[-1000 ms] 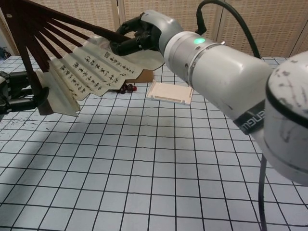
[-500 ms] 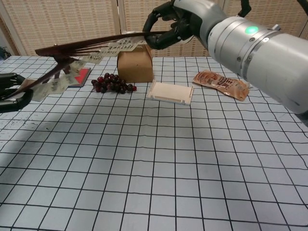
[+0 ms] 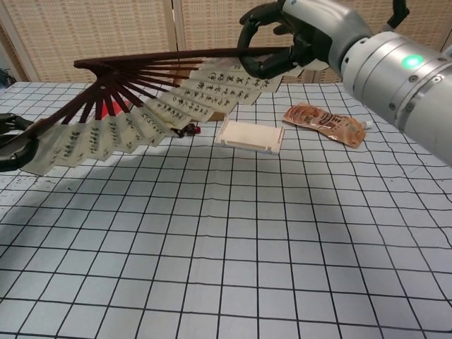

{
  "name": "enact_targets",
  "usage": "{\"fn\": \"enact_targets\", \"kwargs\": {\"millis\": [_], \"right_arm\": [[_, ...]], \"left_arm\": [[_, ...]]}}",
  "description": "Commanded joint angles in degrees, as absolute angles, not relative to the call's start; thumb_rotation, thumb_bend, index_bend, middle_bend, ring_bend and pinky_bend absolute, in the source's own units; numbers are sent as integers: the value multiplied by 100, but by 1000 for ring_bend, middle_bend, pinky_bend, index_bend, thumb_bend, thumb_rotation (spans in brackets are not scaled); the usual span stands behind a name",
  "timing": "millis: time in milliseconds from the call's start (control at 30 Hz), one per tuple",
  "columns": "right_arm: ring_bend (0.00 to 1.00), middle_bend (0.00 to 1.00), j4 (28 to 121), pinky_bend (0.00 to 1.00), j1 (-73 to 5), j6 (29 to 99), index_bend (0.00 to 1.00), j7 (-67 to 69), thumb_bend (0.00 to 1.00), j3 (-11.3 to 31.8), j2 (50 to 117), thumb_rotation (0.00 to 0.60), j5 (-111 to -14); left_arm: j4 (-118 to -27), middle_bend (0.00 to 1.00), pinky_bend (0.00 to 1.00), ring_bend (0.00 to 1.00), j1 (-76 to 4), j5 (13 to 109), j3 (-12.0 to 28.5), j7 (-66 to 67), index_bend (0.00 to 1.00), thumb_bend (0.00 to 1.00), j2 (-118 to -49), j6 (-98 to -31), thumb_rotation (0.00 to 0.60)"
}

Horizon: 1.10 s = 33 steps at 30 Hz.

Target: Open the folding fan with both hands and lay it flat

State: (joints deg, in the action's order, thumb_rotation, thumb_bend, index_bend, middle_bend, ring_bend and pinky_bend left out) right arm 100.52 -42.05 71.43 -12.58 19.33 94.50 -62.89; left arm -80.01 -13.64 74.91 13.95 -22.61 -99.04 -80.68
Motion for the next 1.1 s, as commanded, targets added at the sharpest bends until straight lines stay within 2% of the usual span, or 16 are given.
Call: {"fn": "enact_targets", "kwargs": {"millis": [33,233,333,433,533,567,633,733,800,867,933,1000,1100], "right_arm": [[0,104,9981,56,-4077,7251,676,-1233,504,1763,9420,600,-6484],[0,103,9857,59,-3865,7292,661,-1099,504,1499,9358,600,-6704],[0,103,9815,59,-3742,7268,643,-984,504,1344,9308,600,-6795],[0,104,9762,59,-3625,7242,607,-921,504,1160,9244,600,-6925],[0,104,9761,60,-3490,7214,520,-800,504,956,9154,600,-7086],[0,103,9758,61,-3446,7215,476,-759,504,889,9123,600,-7151],[0,102,9751,62,-3342,7225,417,-659,504,747,9054,600,-7293],[0,96,9768,61,-3178,7145,335,-678,504,445,8862,600,-7398],[0,78,9760,61,-3095,7095,239,-800,504,272,8741,600,-7444],[0,31,9739,53,-3013,7023,92,-1001,504,85,8598,600,-7469],[0,5,9731,37,-2957,6922,13,-1272,489,-66,8455,600,-7424],[0,0,9729,16,-2925,6828,0,-1474,430,-140,8355,600,-7336],[0,0,9720,0,-2917,6562,0,-1679,276,-224,8190,600,-7119]], "left_arm": [[-7872,298,127,91,-1343,7558,1336,-2334,531,516,-9946,-8100,600],[-7619,289,126,91,-1307,7652,1214,-2384,489,516,-10027,-8125,600],[-7506,282,126,90,-1320,7728,1167,-2373,425,516,-10050,-8132,600],[-7367,241,126,74,-1319,7850,1019,-2346,280,510,-10050,-8091,600],[-7277,152,126,32,-1316,7992,818,-2353,110,501,-9991,-7990,600],[-7259,93,126,14,-1308,8041,764,-2369,46,497,-9968,-7981,600],[-7212,19,126,0,-1281,8131,697,-2403,0,492,-9945,-8035,600],[-7143,1,127,0,-1221,8189,615,-2485,0,490,-9912,-8076,600],[-7115,1,126,0,-1192,8181,579,-2558,0,490,-9877,-8047,600],[-7051,1,126,0,-1166,8178,551,-2638,0,491,-9839,-8022,600],[-7013,0,126,0,-1143,8166,533,-2762,0,491,-9781,-7982,600],[-7040,0,126,0,-1130,8179,519,-2894,0,486,-9698,-7956,600],[-7178,0,125,0,-1100,8279,454,-3080,0,473,-9488,-7966,600]]}}
